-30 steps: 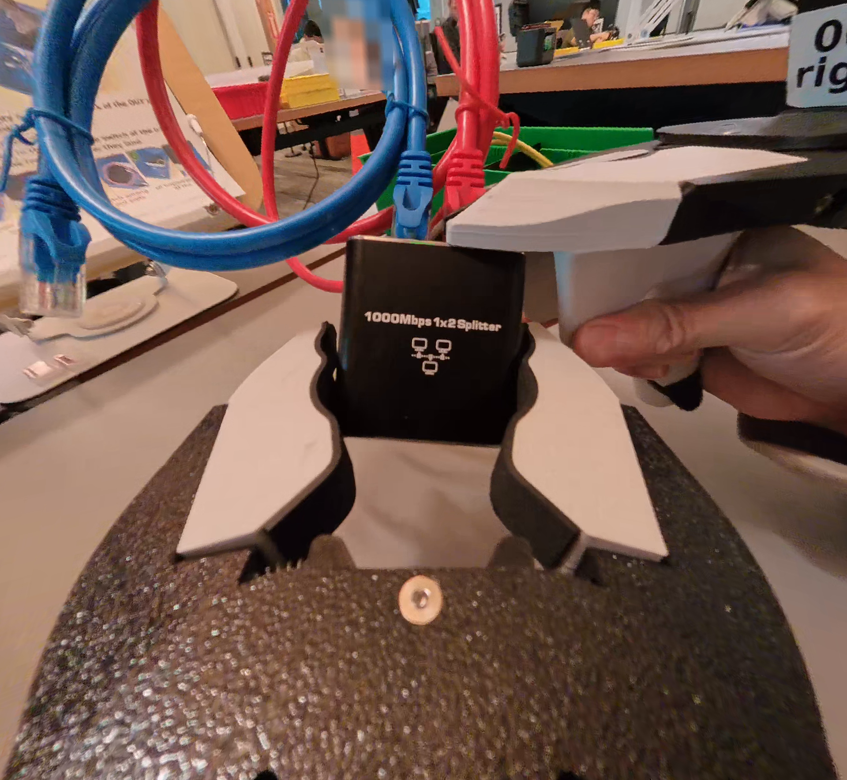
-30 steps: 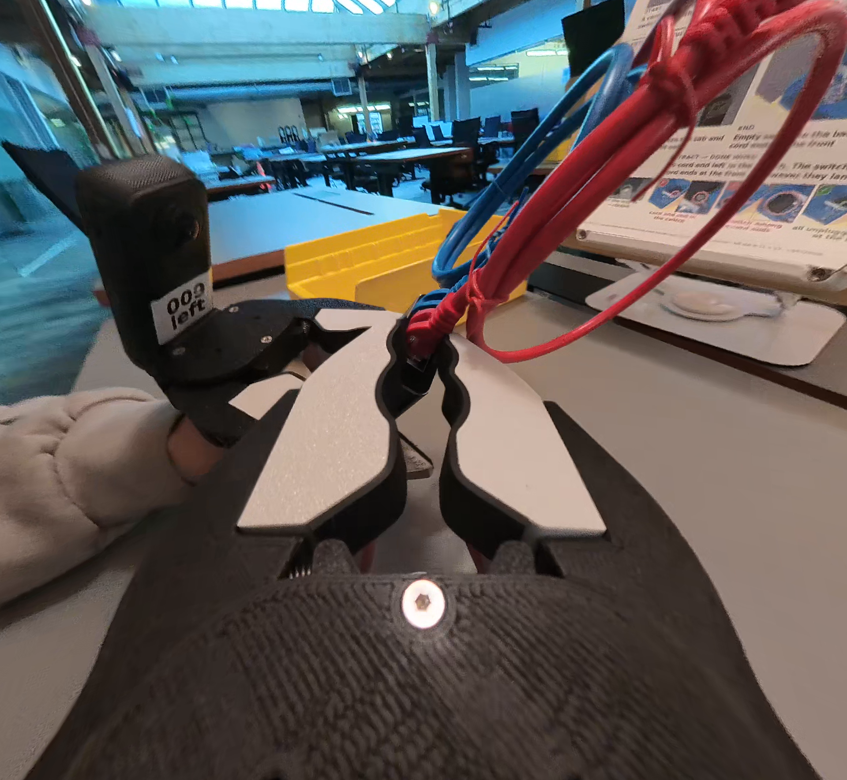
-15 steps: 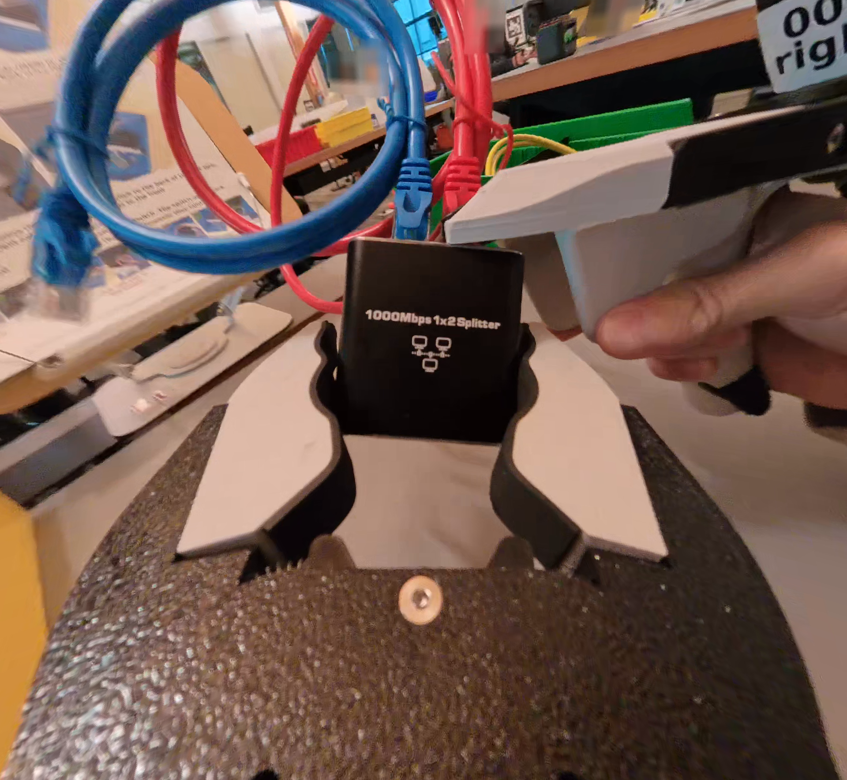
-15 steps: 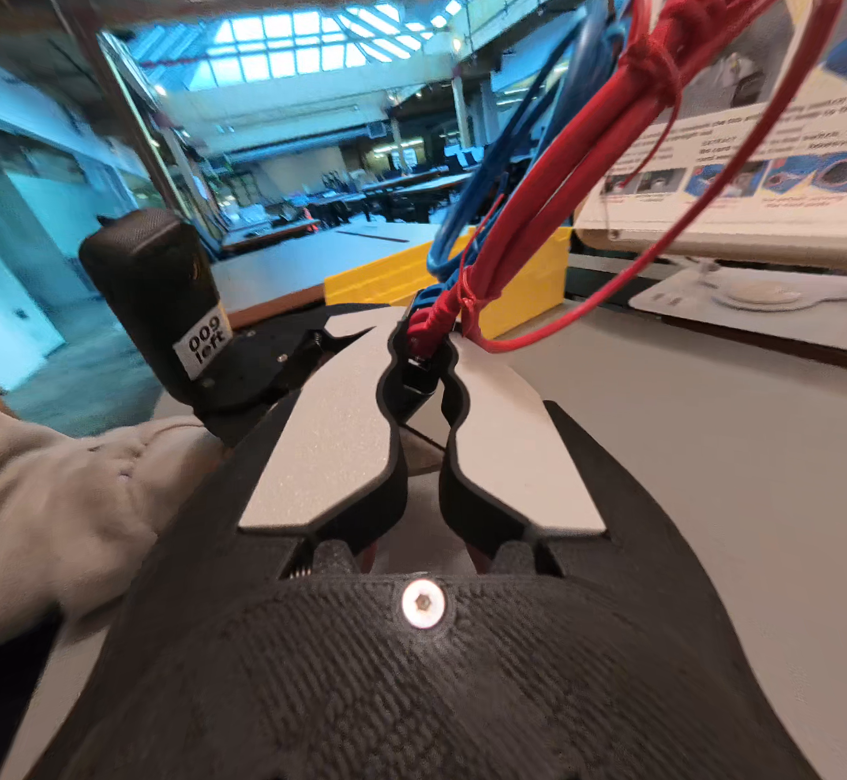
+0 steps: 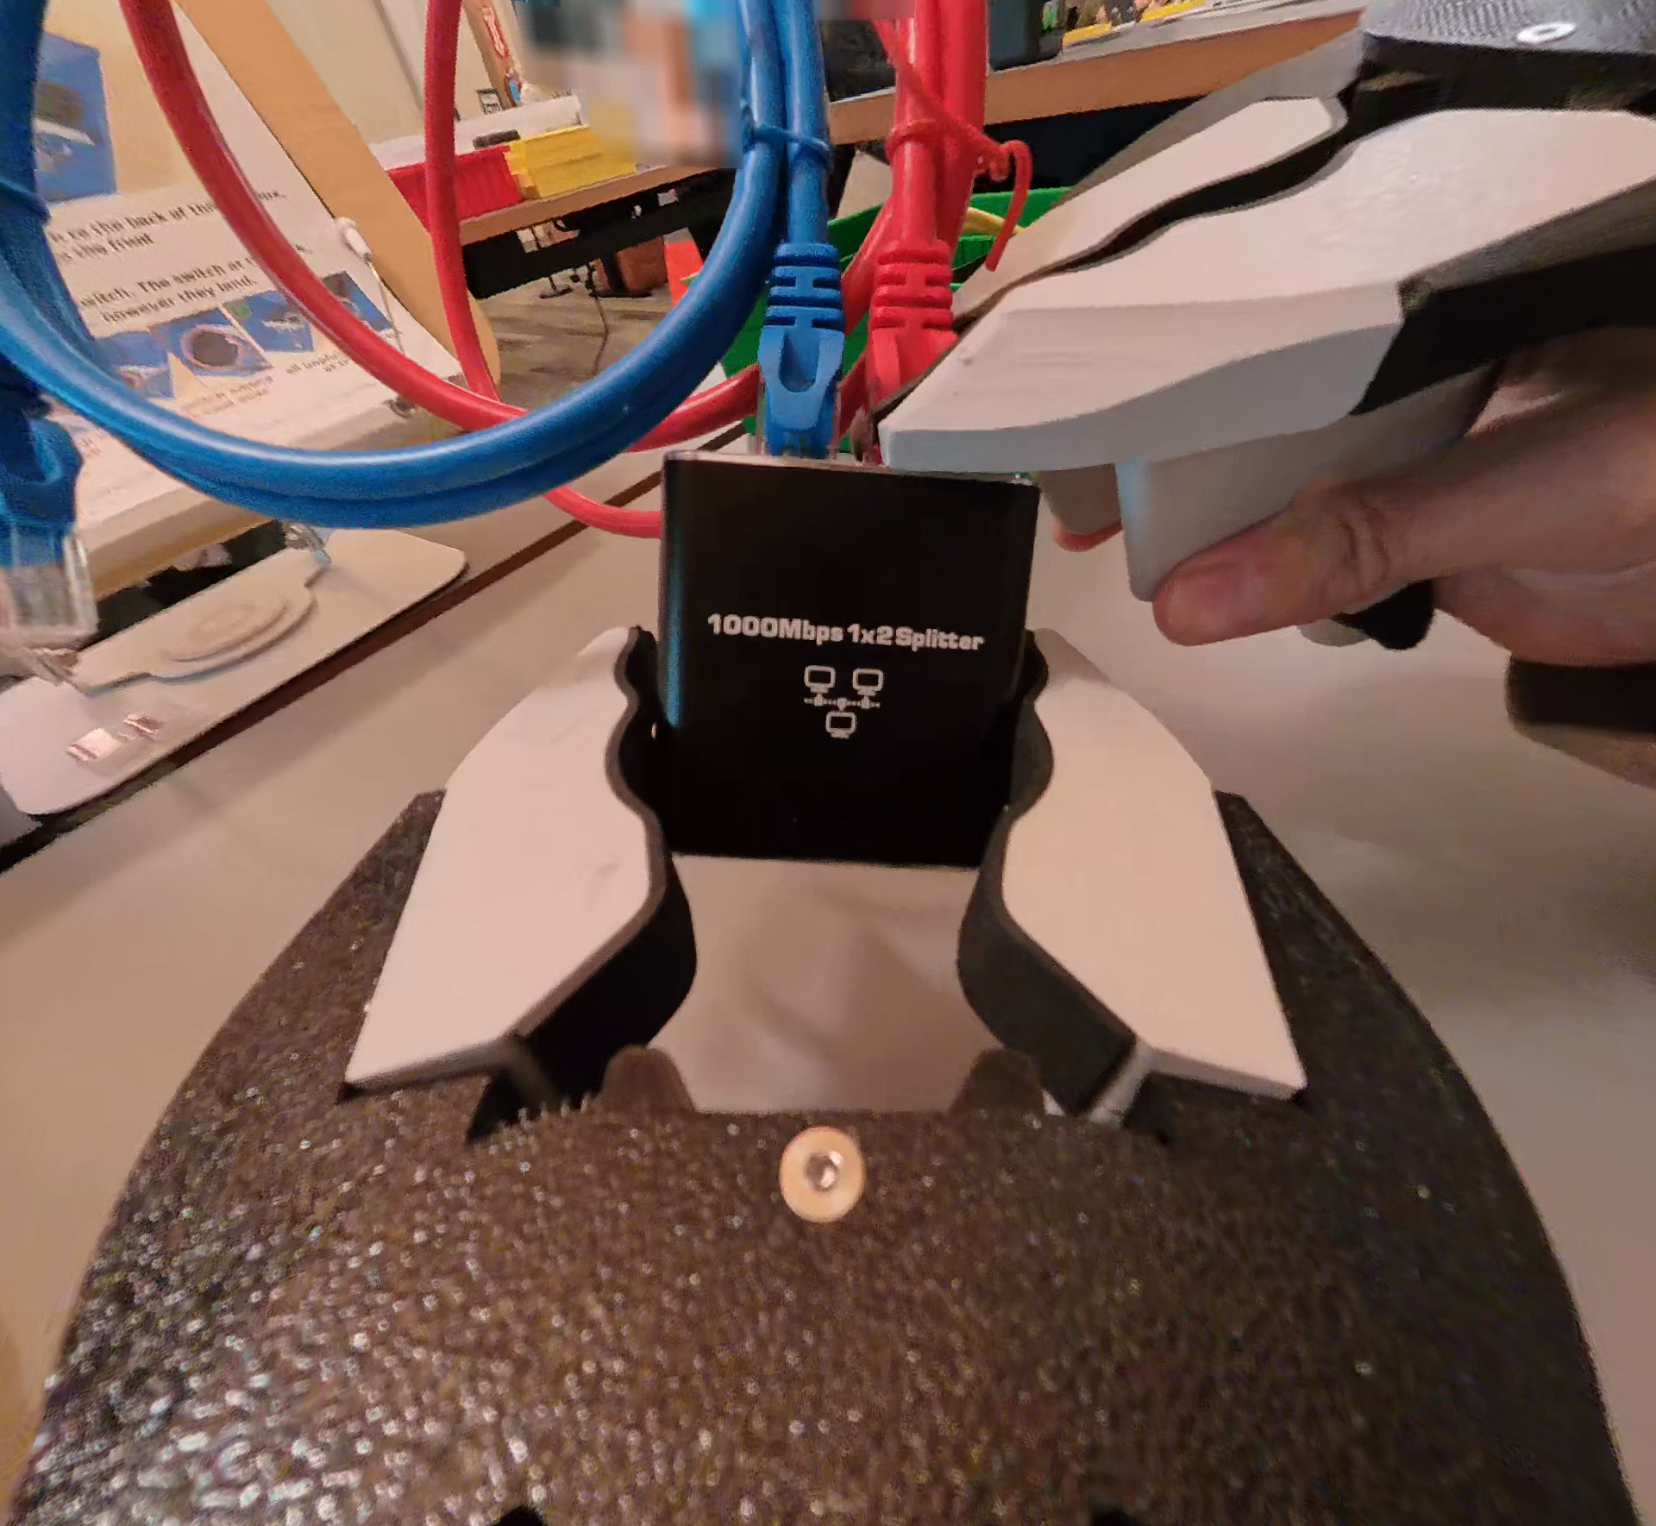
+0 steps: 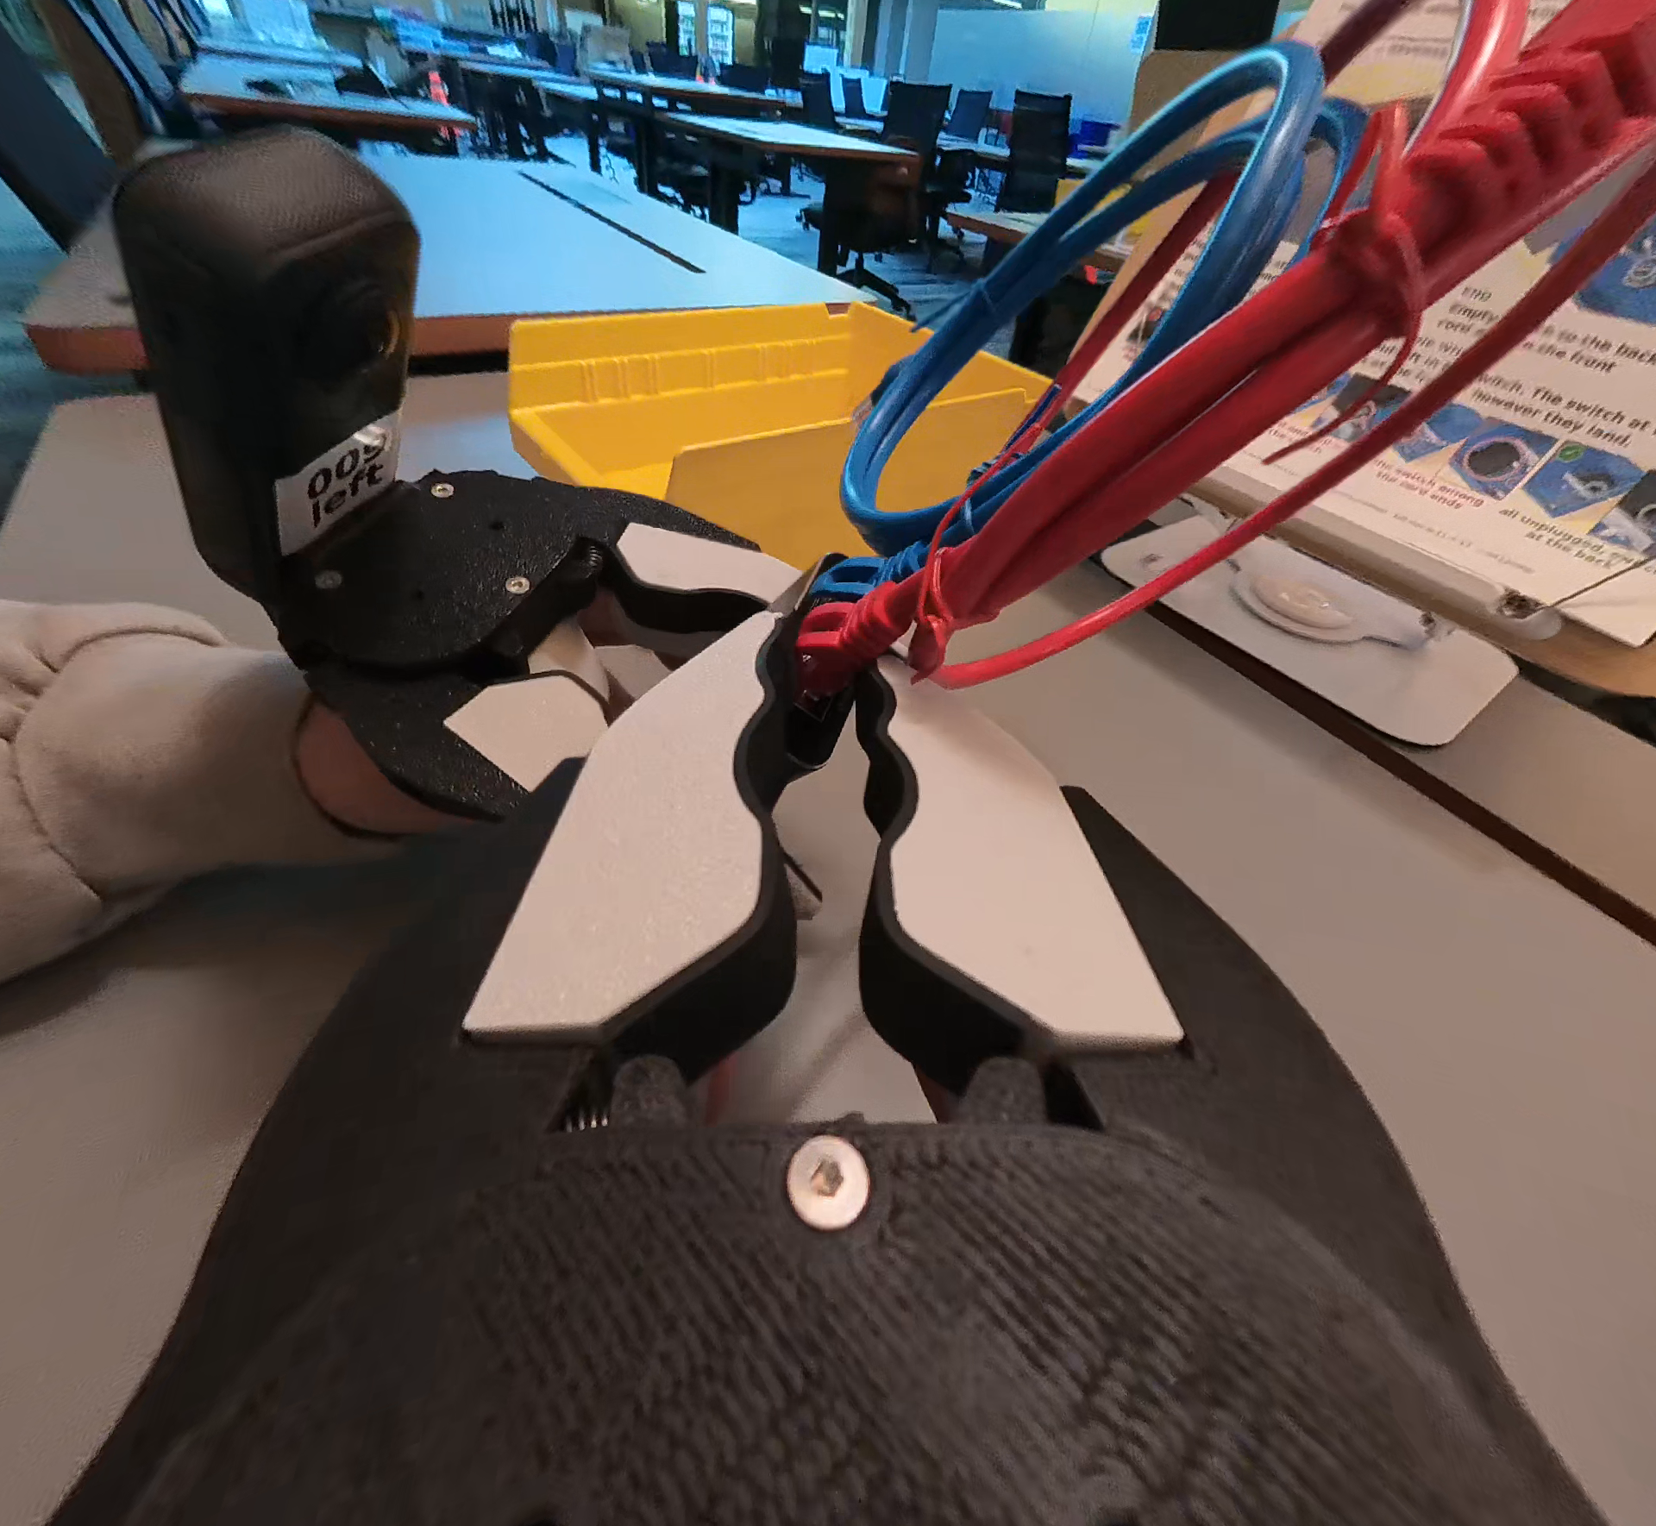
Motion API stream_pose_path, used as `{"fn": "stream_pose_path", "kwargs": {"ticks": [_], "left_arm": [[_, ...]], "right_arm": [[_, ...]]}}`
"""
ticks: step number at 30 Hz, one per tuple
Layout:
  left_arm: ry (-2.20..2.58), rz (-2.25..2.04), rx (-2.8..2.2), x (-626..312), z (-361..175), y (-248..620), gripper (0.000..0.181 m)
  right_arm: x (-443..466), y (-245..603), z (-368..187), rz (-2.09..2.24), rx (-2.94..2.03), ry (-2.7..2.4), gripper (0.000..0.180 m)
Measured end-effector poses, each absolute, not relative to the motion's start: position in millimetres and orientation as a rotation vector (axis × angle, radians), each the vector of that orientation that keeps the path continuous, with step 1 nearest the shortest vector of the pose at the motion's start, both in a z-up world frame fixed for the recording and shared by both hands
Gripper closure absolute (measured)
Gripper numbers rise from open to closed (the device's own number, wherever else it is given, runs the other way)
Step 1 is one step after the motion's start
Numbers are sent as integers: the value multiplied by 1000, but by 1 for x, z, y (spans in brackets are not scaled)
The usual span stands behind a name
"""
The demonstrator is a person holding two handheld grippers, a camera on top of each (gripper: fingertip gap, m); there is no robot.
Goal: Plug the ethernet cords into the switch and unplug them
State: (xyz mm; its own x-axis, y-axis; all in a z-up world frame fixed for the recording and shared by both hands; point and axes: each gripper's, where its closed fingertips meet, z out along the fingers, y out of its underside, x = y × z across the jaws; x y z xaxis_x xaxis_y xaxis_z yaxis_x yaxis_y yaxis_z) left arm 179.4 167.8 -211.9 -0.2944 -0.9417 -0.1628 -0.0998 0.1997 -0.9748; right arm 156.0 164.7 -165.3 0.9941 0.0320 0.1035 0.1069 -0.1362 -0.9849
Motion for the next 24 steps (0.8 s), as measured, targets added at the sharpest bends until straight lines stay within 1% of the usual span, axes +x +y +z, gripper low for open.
{"fn": "stream_pose_path", "kwargs": {"ticks": [5, 9, 16, 19, 20, 21, 24], "left_arm": [[1619, -1271, -1044, 179, -216, 166, 106], [1623, -1099, -955, 179, -211, 172, 106], [1697, -1087, -1027, 180, -227, 175, 107], [1686, -1109, -1031, 180, -227, 173, 107], [1678, -1118, -1031, 180, -226, 173, 107], [1676, -1120, -1034, 181, -227, 172, 107], [1647, -1072, -994, 183, -226, 172, 105]], "right_arm": [[157, 166, -168, -129, -1755, -164, 163], [156, 162, -167, 100, -1670, -63, 164], [149, 171, -174, 30, -1721, -115, 166], [150, 171, -175, 119, -1679, -47, 164], [151, 170, -175, 151, -1659, -18, 166], [152, 170, -175, 181, -1644, 8, 164], [155, 170, -176, 318, -1572, 120, 165]]}}
